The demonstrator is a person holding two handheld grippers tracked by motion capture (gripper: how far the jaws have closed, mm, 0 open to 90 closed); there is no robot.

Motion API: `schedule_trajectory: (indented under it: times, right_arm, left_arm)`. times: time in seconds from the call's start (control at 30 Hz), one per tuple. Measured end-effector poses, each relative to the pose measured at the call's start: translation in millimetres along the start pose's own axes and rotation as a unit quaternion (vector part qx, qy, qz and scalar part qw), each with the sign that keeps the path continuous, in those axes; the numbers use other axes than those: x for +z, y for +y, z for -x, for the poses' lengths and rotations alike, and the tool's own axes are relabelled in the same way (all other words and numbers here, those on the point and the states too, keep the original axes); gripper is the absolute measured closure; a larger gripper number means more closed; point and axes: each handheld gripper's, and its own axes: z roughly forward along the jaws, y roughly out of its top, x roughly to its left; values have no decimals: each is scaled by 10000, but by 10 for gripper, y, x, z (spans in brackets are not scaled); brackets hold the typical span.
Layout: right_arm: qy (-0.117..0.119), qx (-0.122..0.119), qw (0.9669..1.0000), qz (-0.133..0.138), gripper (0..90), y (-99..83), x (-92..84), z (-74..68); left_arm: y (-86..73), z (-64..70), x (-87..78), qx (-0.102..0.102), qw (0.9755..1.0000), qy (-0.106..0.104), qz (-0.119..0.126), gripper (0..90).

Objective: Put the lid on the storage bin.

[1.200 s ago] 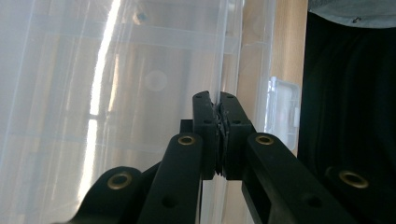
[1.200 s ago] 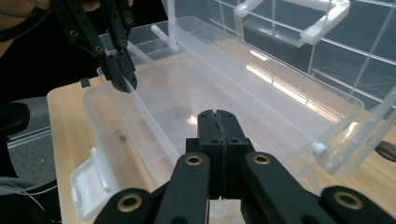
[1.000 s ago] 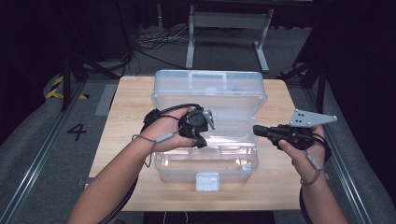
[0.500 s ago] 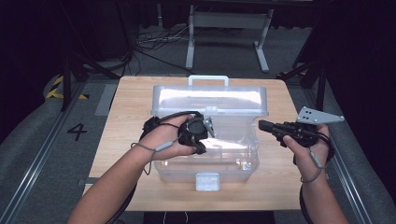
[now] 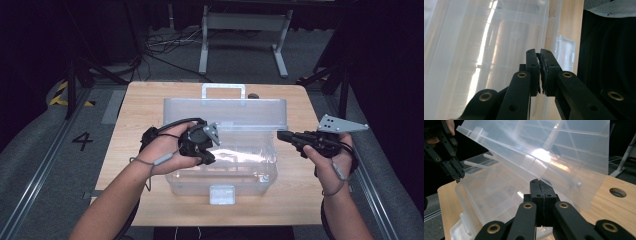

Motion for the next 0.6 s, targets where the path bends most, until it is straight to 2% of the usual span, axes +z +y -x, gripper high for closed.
schedule_trajectory:
  times: [0.37, 0.6]
  right_arm:
    - [7, -3, 10000, -47, 900, 7, -4, 1]
    - [44, -5, 10000, -62, 900, 14, -4, 11]
  left_arm:
    - [-199, -27, -164, -259, 9994, 123, 214, 853]
    - [-384, -39, -328, -500, 9974, 296, 433, 857]
